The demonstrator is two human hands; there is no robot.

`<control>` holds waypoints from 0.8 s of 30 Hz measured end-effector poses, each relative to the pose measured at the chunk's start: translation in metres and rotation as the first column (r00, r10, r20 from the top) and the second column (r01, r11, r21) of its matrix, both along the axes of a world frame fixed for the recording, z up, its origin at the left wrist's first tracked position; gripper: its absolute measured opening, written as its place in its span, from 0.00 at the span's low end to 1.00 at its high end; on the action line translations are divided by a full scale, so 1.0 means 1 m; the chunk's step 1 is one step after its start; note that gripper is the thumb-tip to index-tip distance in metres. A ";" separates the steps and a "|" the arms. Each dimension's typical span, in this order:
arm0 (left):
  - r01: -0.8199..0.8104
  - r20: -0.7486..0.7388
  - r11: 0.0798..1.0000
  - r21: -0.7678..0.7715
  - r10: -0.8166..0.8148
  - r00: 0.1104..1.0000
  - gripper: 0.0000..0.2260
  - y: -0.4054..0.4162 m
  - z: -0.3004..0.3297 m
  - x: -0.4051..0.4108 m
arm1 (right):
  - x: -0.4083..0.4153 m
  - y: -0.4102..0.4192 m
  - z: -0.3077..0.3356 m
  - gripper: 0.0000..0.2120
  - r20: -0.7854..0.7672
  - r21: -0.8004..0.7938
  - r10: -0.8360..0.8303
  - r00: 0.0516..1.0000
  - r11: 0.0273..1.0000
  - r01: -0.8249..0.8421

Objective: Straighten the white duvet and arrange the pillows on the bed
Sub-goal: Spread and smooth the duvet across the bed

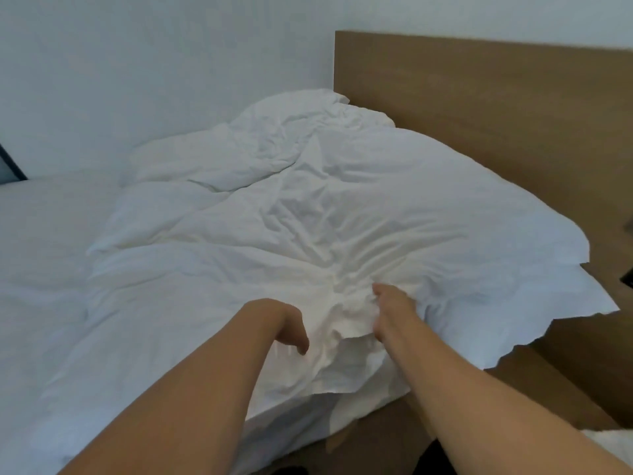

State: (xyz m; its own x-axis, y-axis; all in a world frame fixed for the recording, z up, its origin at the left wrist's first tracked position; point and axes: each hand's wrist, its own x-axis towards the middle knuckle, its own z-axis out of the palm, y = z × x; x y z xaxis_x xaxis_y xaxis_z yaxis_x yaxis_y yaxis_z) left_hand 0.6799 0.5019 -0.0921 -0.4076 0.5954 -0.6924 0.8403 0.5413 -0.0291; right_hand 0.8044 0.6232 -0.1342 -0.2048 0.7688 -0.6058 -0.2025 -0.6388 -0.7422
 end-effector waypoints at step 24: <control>-0.148 -0.150 0.507 0.849 0.501 0.852 0.07 -0.028 0.062 -0.026 | 0.004 0.020 0.189 0.12 -0.301 0.223 0.069 0.951 0.975 0.000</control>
State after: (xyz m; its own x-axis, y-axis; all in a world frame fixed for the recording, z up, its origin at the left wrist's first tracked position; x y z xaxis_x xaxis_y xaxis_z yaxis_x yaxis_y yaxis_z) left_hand 0.6535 0.4736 -0.0296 -0.7829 0.5832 0.2165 0.6213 0.7159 0.3185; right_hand 0.8088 0.6433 0.0552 -0.3822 0.8637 -0.3285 -0.4214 -0.4793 -0.7698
